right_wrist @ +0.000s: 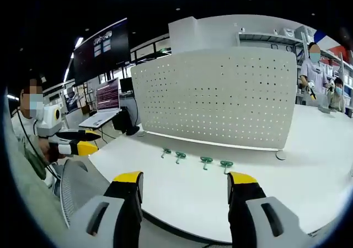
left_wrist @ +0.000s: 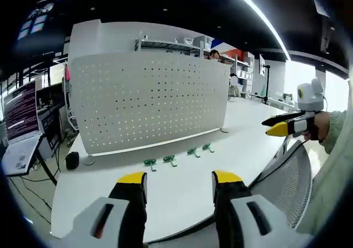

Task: Insert the hook assembly into the mounting plate slot until the hook locks in place.

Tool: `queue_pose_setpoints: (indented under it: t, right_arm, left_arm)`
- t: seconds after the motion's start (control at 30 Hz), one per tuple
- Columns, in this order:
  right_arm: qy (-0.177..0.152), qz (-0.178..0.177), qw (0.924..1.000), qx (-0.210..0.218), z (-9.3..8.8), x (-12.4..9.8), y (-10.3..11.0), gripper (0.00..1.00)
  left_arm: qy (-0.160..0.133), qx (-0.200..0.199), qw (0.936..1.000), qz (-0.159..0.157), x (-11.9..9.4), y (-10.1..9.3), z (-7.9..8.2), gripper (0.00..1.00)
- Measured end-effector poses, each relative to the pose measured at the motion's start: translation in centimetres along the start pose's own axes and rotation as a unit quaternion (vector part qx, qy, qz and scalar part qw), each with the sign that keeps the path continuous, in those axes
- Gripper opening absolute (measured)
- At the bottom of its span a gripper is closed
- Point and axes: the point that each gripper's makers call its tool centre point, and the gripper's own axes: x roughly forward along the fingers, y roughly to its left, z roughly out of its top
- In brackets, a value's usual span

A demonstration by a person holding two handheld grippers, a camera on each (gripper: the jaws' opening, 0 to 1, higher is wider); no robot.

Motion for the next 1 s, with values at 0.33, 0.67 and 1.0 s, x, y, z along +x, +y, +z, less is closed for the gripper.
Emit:
queue_pose_setpoints:
  t: [0.33,0.67,1.0]
  right_arm:
    - [0.003,0.002,1.0000,0.001,-0.09,0.14,-0.05,0.60]
    - [0.002,0.007,1.0000,0.000,0.03,0.31,0.03,0.60]
    - [0.004,0.012,0.9999,0.000,-0.12,0.31,0.12,0.60]
  left_arm:
    - [0.001,-0.001,1.0000,-0.001,0.22,0.04,0.02,0.49]
    - [0.004,0.002,1.0000,-0.001,0.19,-0.14,0.04,0.49]
    - [0.005,0.003,1.0000,0.001,0.04,-0.29,0.12,0.49]
